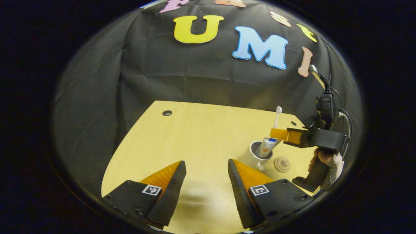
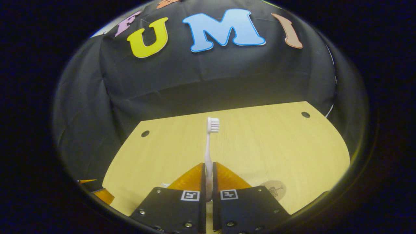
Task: Put the toothbrush and toothpaste on the desktop into the cup, then pick up the cup and place it on the coaster on the desktop.
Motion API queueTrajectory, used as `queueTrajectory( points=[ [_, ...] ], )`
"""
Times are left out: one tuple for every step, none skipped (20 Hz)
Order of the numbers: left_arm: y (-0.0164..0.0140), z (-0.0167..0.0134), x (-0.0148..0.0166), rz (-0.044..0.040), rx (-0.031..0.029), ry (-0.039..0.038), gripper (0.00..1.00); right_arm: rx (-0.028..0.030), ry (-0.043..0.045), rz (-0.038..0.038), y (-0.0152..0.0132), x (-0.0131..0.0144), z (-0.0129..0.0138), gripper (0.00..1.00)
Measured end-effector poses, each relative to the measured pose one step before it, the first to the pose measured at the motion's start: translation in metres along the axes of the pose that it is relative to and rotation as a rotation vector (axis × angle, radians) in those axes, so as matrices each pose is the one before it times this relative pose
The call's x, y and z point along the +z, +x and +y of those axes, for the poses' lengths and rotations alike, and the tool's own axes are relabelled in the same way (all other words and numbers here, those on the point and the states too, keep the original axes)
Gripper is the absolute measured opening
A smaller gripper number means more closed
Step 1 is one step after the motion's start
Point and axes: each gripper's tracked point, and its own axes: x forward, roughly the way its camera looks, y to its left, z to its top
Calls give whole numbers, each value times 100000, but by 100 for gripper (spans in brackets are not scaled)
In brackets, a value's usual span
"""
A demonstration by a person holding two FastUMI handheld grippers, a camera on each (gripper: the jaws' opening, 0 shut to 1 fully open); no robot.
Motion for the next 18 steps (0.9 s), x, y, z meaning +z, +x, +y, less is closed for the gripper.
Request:
queueTrajectory(
  points=[
    [278, -597, -95, 423, -1139, 692, 78, 189, -798, -110, -472, -363, 2, 13],
    [238, -710, -125, 540, -1213, 666, 78, 153, -192, -511, -491, -100, -63, 18],
    [187, -571, -7, 420, -1219, 583, 78, -339, 383, -1006, -378, 72, -57, 23],
    [188, -643, 18, 331, -1281, 590, 78, 101, 347, -590, -418, -20, -118, 33],
    [198, -611, 32, 414, -1345, 513, 78, 305, 168, -436, -296, 123, -32, 33],
    [354, -713, -42, 581, -1298, 455, 79, 320, 75, 313, -190, -33, -147, 33],
    [301, -640, -107, 676, -1453, 353, 79, 48, 564, 577, -220, -3, -289, 33],
    [352, -785, -90, 781, -1514, 337, 79, 96, 745, 351, -243, 42, -315, 33],
    [126, -375, -215, 652, -1348, 484, 79, -310, 917, 142, -208, 188, -416, 33],
    [309, -655, -1, 388, -1280, 653, 78, -489, 1024, 353, -205, -45, -503, 33],
    [314, -839, -3, 544, -1427, 613, 84, -408, 949, 197, -232, 60, -564, 33],
    [285, -803, 47, 679, -1662, 533, 84, -740, 829, 327, -81, -76, -611, 33],
    [220, -893, -48, 948, -2034, 416, 84, -991, 812, 424, -83, -44, -729, 33],
    [330, -855, -150, 1210, -2277, 373, 84, -1018, 920, 671, -111, -176, -736, 33],
    [395, -758, -118, 1532, -2590, 180, 84, -1138, 1060, 798, -48, -148, -810, 33],
    [338, -776, -76, 2158, -2157, 309, 79, -1037, 1152, 896, -86, -243, -757, 33],
    [593, -566, -169, 2510, -1785, 541, 79, -960, 1336, 937, -81, -127, -754, 33],
    [642, -465, -86, 2467, -1103, 1060, 79, -894, 1292, 603, -36, -163, -737, 33]
  ],
)
